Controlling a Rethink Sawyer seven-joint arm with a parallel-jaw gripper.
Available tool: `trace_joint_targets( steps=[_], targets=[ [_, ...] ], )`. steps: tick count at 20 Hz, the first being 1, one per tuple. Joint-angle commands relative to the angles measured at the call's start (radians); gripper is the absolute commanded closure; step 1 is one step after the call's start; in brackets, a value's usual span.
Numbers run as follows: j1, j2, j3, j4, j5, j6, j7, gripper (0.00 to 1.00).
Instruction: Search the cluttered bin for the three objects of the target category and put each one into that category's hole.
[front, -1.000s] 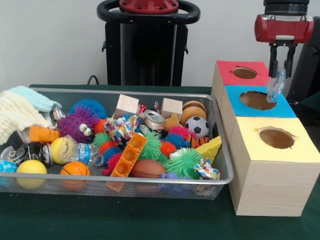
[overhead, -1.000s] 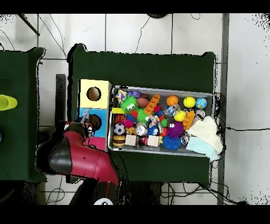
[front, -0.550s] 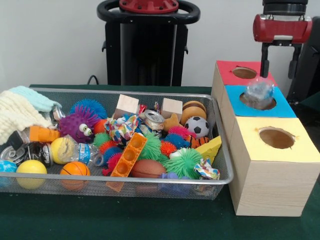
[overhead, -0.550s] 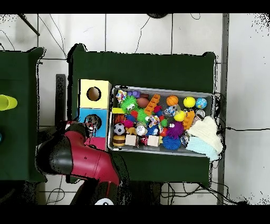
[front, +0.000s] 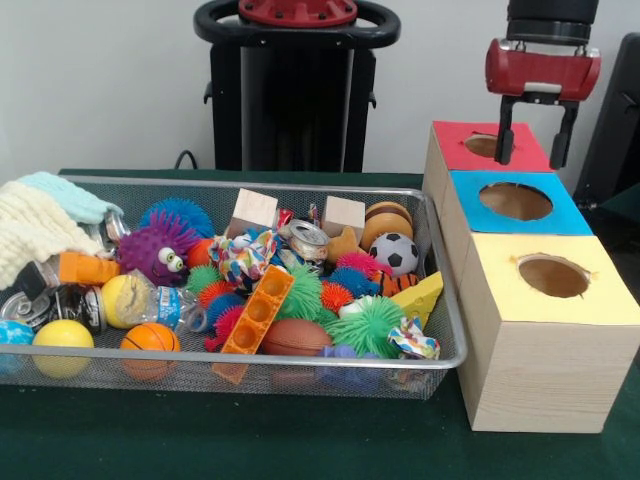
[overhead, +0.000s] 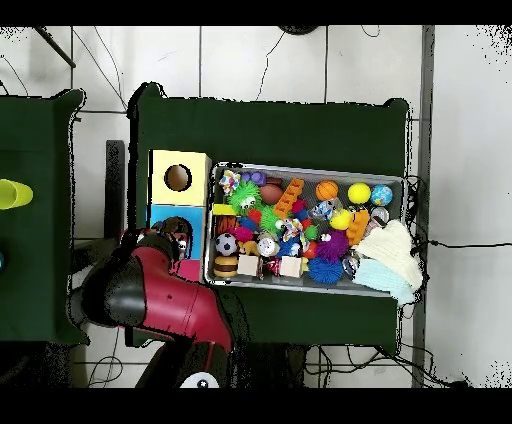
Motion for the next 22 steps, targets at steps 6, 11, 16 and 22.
trace_joint_targets(
  steps=[6, 11, 16, 22],
  targets=[
    [-0.063, -0.021, -0.027, -0.149, 0.027, 0.185, 0.221, 0.0],
    [-0.108, -0.01, -0.055, -0.234, -0.004, 0.257, 0.186, 0.0],
    [-0.215, 0.018, 0.013, -0.247, -0.013, 0.231, 0.14, 0.0],
    [-0.295, 0.072, 0.019, -0.275, -0.03, 0.215, 0.135, 0.0]
  ],
)
